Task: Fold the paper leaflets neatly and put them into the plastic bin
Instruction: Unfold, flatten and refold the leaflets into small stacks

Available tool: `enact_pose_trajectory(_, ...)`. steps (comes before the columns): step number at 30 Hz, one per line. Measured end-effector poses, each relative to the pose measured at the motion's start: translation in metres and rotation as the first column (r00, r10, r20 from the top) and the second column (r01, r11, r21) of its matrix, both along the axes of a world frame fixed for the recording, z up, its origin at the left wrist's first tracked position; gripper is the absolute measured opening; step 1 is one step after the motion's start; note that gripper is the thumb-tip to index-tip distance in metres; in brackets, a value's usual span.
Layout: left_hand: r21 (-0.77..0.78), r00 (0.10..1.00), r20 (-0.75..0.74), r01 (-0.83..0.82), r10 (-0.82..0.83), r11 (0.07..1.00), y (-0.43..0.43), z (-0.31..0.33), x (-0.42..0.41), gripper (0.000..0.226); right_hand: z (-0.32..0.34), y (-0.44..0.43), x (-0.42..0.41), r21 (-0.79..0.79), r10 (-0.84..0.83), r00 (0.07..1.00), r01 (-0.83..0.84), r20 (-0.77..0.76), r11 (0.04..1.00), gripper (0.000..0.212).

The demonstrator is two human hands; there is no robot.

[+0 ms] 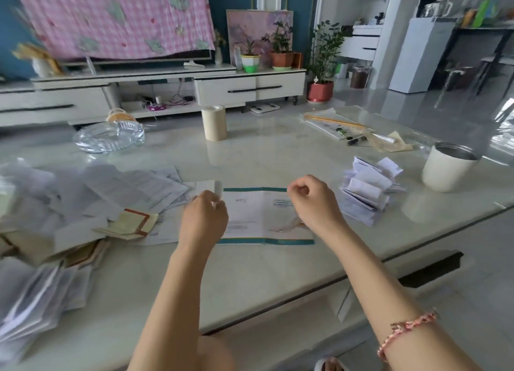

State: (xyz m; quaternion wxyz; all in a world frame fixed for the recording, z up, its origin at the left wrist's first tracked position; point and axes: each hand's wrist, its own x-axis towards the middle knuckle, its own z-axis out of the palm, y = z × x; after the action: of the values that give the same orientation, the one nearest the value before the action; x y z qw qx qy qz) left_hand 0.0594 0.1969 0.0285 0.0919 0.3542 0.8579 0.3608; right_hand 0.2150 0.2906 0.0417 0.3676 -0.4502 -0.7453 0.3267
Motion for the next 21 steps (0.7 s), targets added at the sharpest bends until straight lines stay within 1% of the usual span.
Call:
enact_pose_trajectory(2, -0.103, 0.999, -0.038, 0.014, -0.018, 0.995, -0.009, -0.014, -0.012, 0.036, -0.006, -0.016, -0.027, -0.019, 0.169, 0.98, -0.168, 0.107, 0.986, 0.015)
enact_pose_trajectory(3, -0.121, 0.998, -0.056, 0.025, -0.032, 0.992, -0.01, -0.019, -0.014, 0.04, -0.009, -0.021, -0.036, -0.019, 0.219, 0.962, -0.219, 0.163, 0.975, 0.017)
enact_pose_trajectory(5, -0.129, 0.993, -0.105, 0.045, -0.058, 0.991, -0.014, -0.023, -0.016, 0.048, -0.012, -0.03, -0.049, -0.014, 0.273, 0.937, -0.277, 0.218, 0.961, 0.02)
enact_pose_trajectory(8, -0.202, 0.982, -0.188, -0.017, -0.022, 0.979, -0.021, -0.024, -0.029, 0.052, -0.012, -0.036, -0.062, -0.03, 0.317, 0.926, -0.317, 0.204, 0.948, 0.021)
enact_pose_trajectory(10, -0.281, 0.981, -0.191, -0.076, 0.022, 0.957, -0.027, -0.027, -0.045, 0.05, -0.011, -0.04, -0.072, -0.057, 0.347, 0.92, -0.342, 0.183, 0.938, 0.021)
enact_pose_trajectory(12, -0.318, 0.983, -0.179, -0.105, 0.049, 0.942, -0.031, -0.03, -0.056, 0.046, -0.012, -0.045, -0.081, -0.072, 0.377, 0.91, -0.37, 0.175, 0.926, 0.02)
enact_pose_trajectory(15, -0.352, 0.984, -0.168, -0.118, 0.061, 0.928, -0.029, -0.035, -0.065, 0.041, -0.016, -0.052, -0.096, -0.071, 0.424, 0.887, -0.418, 0.184, 0.906, 0.019)
enact_pose_trajectory(17, -0.354, 0.983, -0.171, -0.126, 0.069, 0.927, -0.024, -0.036, -0.064, 0.049, -0.017, -0.055, -0.101, -0.063, 0.434, 0.88, -0.43, 0.192, 0.901, 0.018)
enact_pose_trajectory(19, -0.321, 0.973, -0.21, -0.165, 0.1, 0.933, -0.018, -0.037, -0.062, 0.06, -0.017, -0.054, -0.104, -0.067, 0.442, 0.878, -0.437, 0.186, 0.897, 0.017)
enact_pose_trajectory(21, -0.243, 0.948, -0.238, -0.267, 0.209, 0.933, -0.017, -0.035, -0.063, 0.059, -0.015, -0.053, -0.104, -0.077, 0.444, 0.878, -0.437, 0.178, 0.896, 0.017)
